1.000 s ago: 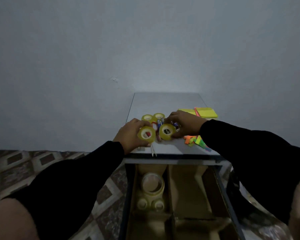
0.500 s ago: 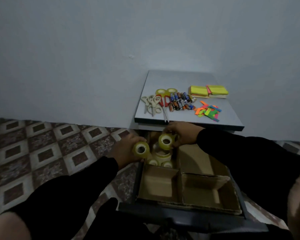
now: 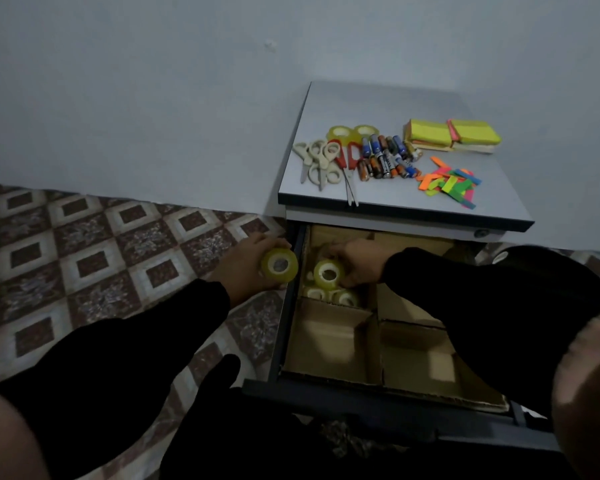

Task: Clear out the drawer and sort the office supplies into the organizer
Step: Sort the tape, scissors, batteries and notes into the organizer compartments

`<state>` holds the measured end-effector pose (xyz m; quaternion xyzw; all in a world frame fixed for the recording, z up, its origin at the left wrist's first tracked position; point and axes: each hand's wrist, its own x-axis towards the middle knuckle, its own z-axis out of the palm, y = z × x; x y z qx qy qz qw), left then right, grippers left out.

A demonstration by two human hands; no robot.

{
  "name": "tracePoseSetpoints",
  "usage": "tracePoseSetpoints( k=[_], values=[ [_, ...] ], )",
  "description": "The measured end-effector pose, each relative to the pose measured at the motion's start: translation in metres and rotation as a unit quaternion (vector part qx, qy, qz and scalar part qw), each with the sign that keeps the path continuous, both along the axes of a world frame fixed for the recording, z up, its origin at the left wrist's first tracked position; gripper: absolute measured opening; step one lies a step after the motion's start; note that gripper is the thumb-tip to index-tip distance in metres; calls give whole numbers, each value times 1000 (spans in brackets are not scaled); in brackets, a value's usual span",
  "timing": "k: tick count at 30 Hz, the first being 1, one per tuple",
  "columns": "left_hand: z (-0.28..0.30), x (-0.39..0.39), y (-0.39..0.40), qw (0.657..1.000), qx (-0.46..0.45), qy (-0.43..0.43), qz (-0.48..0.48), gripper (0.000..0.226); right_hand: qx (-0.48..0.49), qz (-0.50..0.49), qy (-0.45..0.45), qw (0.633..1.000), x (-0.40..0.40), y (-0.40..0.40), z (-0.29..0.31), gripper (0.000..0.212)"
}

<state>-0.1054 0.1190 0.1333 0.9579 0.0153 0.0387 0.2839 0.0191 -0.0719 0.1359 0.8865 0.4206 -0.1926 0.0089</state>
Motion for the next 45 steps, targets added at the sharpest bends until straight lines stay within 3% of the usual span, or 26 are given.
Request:
tracePoseSetpoints(
  k=[14, 45],
  values=[
    [-23, 18, 32, 999, -18, -5, 32, 64, -46, 103, -47, 993, 9, 17, -39, 61],
    [-31, 17, 29, 998, -61, 7, 3, 58, -60, 76, -50, 994, 7, 18, -59, 62]
  ],
)
